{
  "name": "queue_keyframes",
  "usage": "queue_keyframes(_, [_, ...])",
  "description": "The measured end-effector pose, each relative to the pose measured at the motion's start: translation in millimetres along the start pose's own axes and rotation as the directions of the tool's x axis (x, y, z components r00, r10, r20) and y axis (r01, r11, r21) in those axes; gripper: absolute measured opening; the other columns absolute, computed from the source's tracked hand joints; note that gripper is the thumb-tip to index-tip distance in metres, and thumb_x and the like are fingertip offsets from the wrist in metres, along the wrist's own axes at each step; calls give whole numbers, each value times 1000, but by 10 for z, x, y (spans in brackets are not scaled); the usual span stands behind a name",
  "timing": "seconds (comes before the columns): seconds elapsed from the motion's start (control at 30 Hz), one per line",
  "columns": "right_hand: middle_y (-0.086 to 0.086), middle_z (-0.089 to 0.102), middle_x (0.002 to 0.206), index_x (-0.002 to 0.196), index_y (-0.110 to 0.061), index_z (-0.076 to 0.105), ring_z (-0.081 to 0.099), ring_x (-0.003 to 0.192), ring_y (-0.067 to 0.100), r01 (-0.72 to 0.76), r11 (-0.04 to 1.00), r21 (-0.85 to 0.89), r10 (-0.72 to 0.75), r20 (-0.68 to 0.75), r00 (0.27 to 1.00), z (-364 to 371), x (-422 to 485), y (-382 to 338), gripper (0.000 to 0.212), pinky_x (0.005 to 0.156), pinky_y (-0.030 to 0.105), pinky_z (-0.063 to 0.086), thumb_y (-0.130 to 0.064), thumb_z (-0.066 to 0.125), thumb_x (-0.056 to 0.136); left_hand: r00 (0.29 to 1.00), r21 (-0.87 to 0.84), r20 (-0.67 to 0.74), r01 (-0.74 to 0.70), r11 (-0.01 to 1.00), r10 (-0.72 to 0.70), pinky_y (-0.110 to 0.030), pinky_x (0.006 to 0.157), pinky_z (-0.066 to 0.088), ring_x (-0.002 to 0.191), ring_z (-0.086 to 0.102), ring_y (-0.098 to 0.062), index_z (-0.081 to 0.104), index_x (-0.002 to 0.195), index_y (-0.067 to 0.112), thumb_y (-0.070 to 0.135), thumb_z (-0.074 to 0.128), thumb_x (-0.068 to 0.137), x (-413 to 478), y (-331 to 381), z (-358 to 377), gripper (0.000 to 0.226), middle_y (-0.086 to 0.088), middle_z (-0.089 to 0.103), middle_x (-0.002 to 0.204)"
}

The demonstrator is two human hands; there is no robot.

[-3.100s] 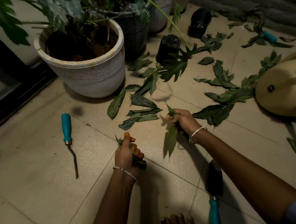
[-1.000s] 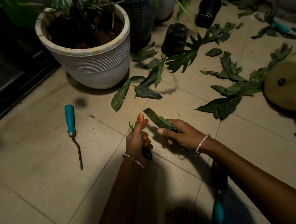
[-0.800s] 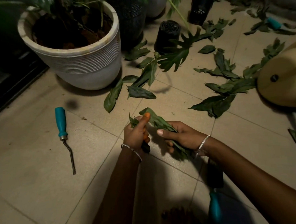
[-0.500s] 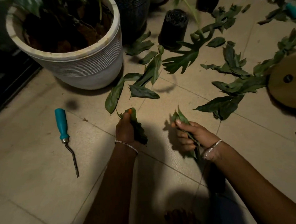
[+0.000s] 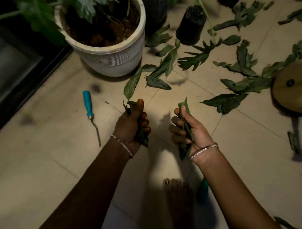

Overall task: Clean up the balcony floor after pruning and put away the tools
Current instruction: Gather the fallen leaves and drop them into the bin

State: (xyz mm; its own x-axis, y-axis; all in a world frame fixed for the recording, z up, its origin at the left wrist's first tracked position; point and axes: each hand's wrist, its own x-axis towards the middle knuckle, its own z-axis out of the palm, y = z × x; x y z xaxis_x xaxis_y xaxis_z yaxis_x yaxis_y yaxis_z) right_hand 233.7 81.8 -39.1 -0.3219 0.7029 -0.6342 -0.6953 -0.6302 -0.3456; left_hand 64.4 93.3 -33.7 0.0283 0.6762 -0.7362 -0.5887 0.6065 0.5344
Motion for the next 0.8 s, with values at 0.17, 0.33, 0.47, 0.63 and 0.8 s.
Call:
queue_keyframes(0.17, [-5, 42, 63, 87, -19, 57, 35, 42, 5, -74, 990, -123, 55, -146, 988, 566, -777, 133, 22, 31, 14, 24, -39, 58, 95, 994, -183, -60, 82, 980, -94, -16, 39, 35, 44, 39, -4, 64, 95, 17, 25, 61, 92, -1070, 205, -224, 9, 6, 45, 60])
queue_keyframes(0.33, [-4, 44, 64, 92, -19, 58, 38, 41, 5, -180, 962, -205, 153, -141, 978, 1392, -1659, 379, 25, 30, 14, 28, -43, 63, 91, 992, -336, -108, 27, 941, -67, -16, 39, 35, 42, 39, -4, 60, 87, 18, 31, 62, 86, -2298, 540, -472, 13, 6, 46, 58])
queue_keyframes(0.47, [-3, 46, 66, 92, -20, 60, 39, 42, 6, -229, 938, -259, 219, -66, 974, 2164, -2328, 685, 18, 31, 15, 28, -38, 60, 91, 989, -437, -151, -56, 897, -11, -16, 38, 33, 40, 38, -5, 56, 82, 20, 38, 55, 93, -3281, 893, -717, 21, 7, 44, 56])
queue_keyframes(0.63, [-5, 50, 65, 91, -22, 60, 42, 45, 7, -240, 882, -406, 249, -30, 968, 3108, -2953, 1272, 11, 37, 18, 32, -32, 58, 92, 977, -613, -204, -177, 770, 62, -18, 41, 35, 42, 39, -8, 60, 82, 19, 41, 60, 83, -4435, 1226, -1285, 23, 5, 45, 58])
queue_keyframes(0.8, [-6, 49, 68, 90, -23, 60, 41, 48, 6, -331, 787, -521, 413, 45, 909, 3860, -3252, 2152, 5, 39, 17, 31, -26, 57, 92, 945, -705, -301, -312, 637, 130, -20, 43, 36, 42, 42, -9, 61, 81, 18, 40, 57, 86, -5354, 1383, -1964, 23, 4, 49, 57])
